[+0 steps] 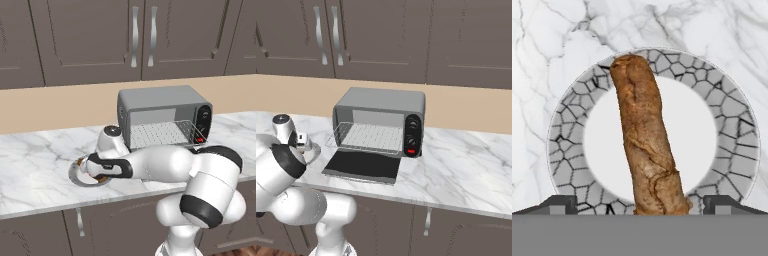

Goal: Pull the toaster oven rack outwards. Pick up the baguette from the plate and place it on the toaster oven rack. Close the toaster oven door fully and set the temperature to the lowest setting.

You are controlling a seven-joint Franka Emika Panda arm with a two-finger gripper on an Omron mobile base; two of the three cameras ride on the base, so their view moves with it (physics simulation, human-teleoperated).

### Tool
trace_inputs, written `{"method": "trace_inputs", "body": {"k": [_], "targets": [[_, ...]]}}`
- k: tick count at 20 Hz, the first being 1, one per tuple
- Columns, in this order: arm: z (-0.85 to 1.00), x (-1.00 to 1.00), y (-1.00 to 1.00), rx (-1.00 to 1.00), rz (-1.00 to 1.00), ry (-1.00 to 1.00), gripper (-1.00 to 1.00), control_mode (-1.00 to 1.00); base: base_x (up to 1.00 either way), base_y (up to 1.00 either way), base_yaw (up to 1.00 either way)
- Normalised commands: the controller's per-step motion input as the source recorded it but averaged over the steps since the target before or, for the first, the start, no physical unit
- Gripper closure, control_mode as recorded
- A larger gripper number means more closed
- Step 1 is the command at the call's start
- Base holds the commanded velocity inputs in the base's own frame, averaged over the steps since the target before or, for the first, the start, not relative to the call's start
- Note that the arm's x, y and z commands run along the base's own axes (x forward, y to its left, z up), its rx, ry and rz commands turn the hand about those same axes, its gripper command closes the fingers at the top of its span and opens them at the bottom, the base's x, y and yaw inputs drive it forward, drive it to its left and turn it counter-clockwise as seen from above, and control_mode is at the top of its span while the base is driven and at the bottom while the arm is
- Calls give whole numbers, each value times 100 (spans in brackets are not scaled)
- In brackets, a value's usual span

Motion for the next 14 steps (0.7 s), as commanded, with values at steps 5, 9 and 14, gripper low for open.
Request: {"method": "trace_inputs", "body": {"k": [5, 9, 14], "targets": [[-17, 10, 8, -1, 0, -2, -100, -100, 0, 0, 0], [-19, 13, 0, 0, 0, -1, -100, -100, 0, 0, 0], [-21, 19, 1, -1, 0, 0, -100, -100, 0, 0, 0]]}}
